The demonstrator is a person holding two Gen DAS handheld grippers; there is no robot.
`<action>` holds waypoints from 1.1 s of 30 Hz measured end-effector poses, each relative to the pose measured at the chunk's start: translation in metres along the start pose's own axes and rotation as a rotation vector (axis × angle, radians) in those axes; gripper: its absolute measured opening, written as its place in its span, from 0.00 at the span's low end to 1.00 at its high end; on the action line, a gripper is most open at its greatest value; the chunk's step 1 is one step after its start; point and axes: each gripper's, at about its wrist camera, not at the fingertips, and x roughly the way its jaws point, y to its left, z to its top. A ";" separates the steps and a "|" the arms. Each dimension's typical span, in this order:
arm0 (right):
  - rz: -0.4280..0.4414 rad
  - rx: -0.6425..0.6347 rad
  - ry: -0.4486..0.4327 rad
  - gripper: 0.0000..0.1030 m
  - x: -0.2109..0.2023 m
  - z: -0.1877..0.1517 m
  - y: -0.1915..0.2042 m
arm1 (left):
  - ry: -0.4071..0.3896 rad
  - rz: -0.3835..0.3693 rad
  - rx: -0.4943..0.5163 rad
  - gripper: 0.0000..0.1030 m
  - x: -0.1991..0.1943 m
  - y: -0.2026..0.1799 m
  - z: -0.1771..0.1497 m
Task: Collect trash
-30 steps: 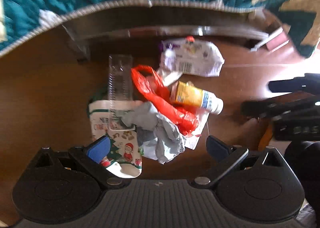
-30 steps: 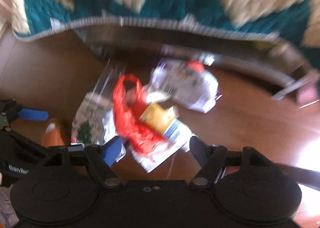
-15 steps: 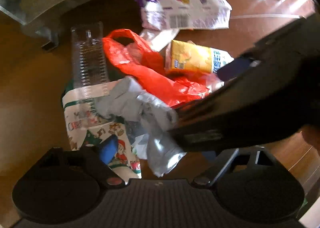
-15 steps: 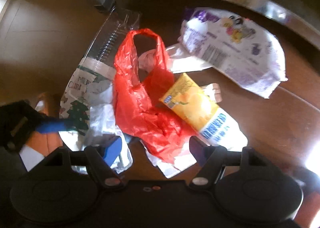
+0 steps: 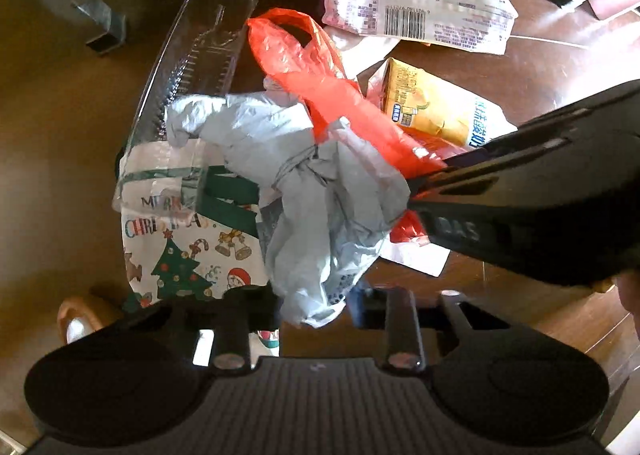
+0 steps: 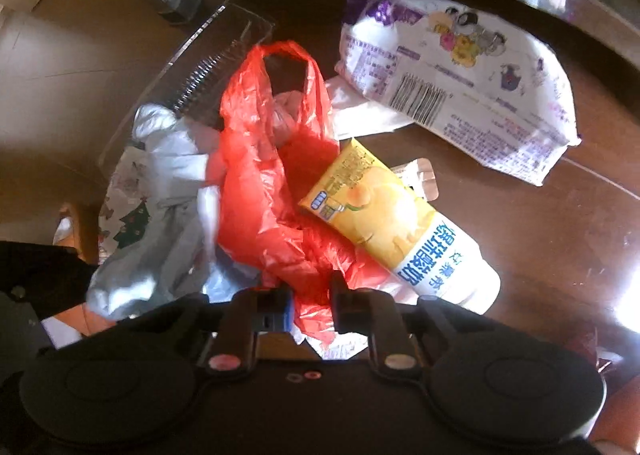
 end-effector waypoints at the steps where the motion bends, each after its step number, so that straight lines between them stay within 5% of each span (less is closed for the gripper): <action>1: -0.006 0.004 -0.007 0.13 -0.008 -0.001 0.000 | -0.001 0.002 0.000 0.17 -0.003 -0.001 0.000; 14: -0.099 0.060 -0.120 0.11 -0.129 -0.029 0.025 | -0.056 -0.009 -0.020 0.12 -0.090 0.003 -0.010; 23: -0.149 0.160 -0.317 0.11 -0.238 -0.079 0.033 | -0.221 -0.003 0.071 0.09 -0.186 -0.001 -0.044; 28: -0.146 0.201 -0.437 0.11 -0.277 -0.104 0.024 | -0.253 -0.002 0.048 0.09 -0.206 0.009 -0.061; 33: -0.168 0.278 -0.454 0.11 -0.282 -0.108 0.007 | -0.268 0.004 0.051 0.09 -0.207 0.017 -0.059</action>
